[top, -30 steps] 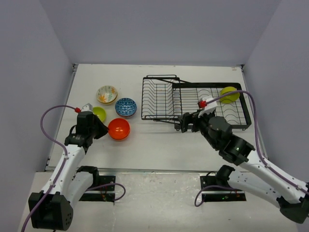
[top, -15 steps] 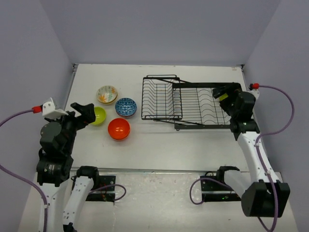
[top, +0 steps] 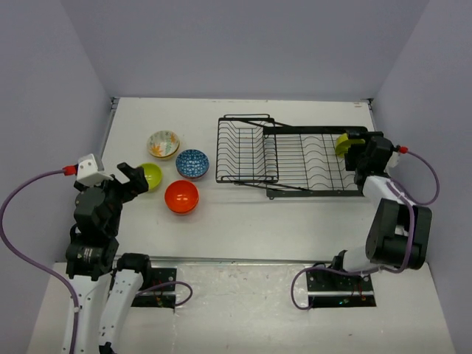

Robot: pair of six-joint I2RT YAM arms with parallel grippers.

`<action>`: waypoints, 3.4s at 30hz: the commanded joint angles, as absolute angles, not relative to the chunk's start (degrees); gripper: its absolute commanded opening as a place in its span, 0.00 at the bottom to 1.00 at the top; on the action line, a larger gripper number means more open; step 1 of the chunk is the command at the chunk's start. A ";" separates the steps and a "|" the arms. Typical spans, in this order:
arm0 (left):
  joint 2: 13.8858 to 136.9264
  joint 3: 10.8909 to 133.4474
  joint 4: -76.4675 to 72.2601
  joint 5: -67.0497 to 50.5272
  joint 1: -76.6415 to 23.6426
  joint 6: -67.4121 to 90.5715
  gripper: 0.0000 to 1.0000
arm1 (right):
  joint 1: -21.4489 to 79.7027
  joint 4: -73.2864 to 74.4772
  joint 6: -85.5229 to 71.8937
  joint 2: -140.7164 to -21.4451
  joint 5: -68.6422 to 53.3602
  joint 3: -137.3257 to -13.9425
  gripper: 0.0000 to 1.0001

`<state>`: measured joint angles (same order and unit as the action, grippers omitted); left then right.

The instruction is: Unload the bowls from the dish rack

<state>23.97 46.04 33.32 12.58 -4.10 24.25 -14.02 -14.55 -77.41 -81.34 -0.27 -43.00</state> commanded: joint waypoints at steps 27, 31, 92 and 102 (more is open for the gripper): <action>25.66 45.44 29.79 9.05 -6.50 21.71 1.00 | -18.81 -40.51 -81.82 -101.16 -3.96 -45.79 0.30; 25.58 45.35 29.71 8.96 -6.50 21.62 1.00 | -18.72 -44.02 -82.00 -101.77 -4.21 -44.83 0.16; 64.24 87.97 44.38 -5.01 -32.59 24.08 1.00 | 63.84 31.71 11.33 -51.41 5.62 -55.63 0.00; 72.68 84.55 45.52 -3.72 -54.57 26.10 1.00 | 83.75 42.01 13.88 -55.37 13.35 -63.54 0.00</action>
<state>71.68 85.21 42.39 -7.27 -51.90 24.77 82.17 39.57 10.22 -55.20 7.81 -58.72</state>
